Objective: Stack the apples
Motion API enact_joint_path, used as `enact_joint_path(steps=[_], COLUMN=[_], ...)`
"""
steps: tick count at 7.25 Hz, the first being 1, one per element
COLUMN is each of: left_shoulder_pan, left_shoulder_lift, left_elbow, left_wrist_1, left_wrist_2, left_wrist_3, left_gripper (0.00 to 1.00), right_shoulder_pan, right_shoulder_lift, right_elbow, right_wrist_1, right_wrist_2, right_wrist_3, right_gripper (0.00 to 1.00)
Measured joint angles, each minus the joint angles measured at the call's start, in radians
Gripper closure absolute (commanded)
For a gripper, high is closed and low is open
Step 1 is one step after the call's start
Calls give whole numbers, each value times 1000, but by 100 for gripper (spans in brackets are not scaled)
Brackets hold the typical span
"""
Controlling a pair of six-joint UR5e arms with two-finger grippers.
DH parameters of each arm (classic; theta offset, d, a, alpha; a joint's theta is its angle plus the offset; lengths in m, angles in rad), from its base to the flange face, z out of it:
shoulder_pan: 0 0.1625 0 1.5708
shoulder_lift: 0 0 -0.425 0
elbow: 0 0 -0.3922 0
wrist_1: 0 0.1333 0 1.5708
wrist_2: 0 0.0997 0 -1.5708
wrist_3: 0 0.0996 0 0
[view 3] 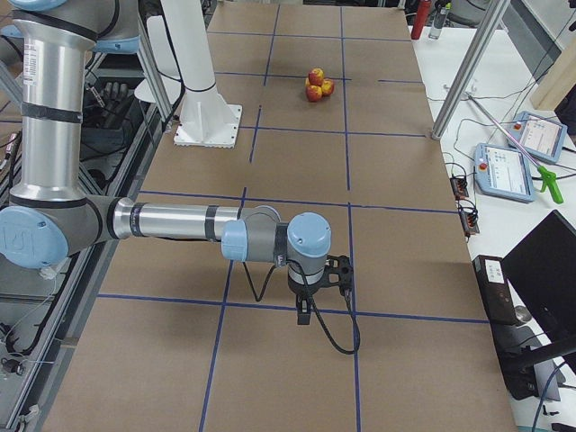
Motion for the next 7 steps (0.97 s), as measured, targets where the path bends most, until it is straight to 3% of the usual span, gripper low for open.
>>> enact_joint_path(steps=[7], left_shoulder_pan=[4], left_shoulder_lift=[10], left_elbow=[-63], left_wrist_1=[5], left_wrist_2=[5], left_wrist_3=[-27], left_gripper=[0], right_shoulder_pan=[0], right_shoulder_lift=[0], right_elbow=[0], right_wrist_1=[0], right_wrist_2=[0], right_wrist_3=[0], right_gripper=[0])
